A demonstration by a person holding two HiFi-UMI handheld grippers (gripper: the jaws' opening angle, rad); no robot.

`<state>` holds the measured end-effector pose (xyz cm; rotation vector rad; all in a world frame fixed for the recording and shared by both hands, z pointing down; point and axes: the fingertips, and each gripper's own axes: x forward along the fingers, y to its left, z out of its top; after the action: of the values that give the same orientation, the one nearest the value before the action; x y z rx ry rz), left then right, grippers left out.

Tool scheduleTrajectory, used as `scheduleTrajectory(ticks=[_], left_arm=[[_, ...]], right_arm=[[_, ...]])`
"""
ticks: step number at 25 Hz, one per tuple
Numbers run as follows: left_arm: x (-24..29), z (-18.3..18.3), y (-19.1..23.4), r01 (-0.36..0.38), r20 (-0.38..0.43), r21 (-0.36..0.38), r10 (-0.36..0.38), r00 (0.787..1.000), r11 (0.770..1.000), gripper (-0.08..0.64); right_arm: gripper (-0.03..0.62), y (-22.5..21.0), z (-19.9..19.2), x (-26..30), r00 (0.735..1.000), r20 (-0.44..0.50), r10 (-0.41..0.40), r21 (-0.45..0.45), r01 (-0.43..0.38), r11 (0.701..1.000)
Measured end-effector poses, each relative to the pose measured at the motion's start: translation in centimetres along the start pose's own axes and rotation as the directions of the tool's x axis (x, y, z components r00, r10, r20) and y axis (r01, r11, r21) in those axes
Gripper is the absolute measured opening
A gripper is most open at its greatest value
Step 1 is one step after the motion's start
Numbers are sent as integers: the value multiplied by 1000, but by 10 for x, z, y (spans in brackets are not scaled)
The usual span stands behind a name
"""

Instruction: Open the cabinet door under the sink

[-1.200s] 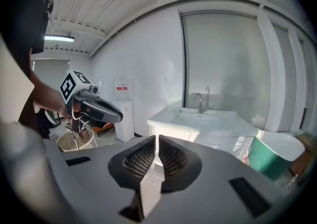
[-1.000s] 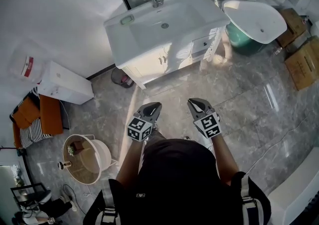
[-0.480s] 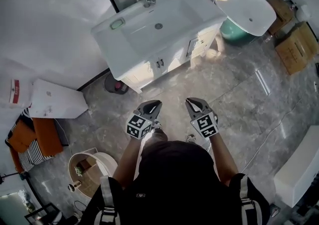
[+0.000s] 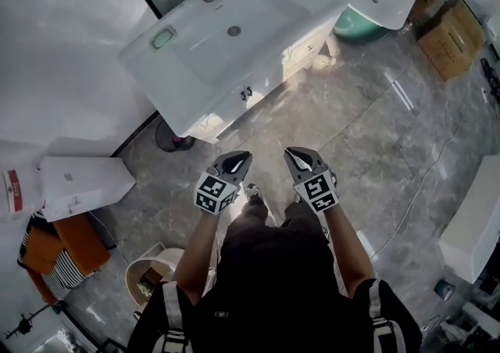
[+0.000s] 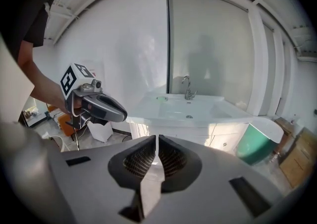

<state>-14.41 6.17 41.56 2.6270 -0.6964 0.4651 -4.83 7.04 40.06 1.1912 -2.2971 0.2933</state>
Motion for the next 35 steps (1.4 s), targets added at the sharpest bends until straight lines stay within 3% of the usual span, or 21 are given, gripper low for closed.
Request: scheduleTrajectory(ticks=[9, 15, 22, 28, 35], left_arm=[[33, -30, 51, -85, -12, -57, 84, 996, 995, 29], [80, -61, 89, -126, 9, -97, 127, 992, 987, 29], [128, -105, 120, -119, -17, -95, 117, 993, 988, 29], [142, -131, 147, -123, -29, -138, 120, 992, 983, 30], [142, -150, 163, -140, -51, -183, 133, 990, 973, 29]], right_arm=[[72, -37, -42, 104, 1000, -3, 30, 84, -30, 996], [72, -72, -99, 211, 999, -9, -40, 136, 41, 990], [74, -102, -151, 312, 991, -55, -121, 177, 129, 976], [117, -117, -173, 385, 982, -83, -170, 142, 180, 973], [132, -128, -173, 427, 974, -106, -201, 157, 216, 964]])
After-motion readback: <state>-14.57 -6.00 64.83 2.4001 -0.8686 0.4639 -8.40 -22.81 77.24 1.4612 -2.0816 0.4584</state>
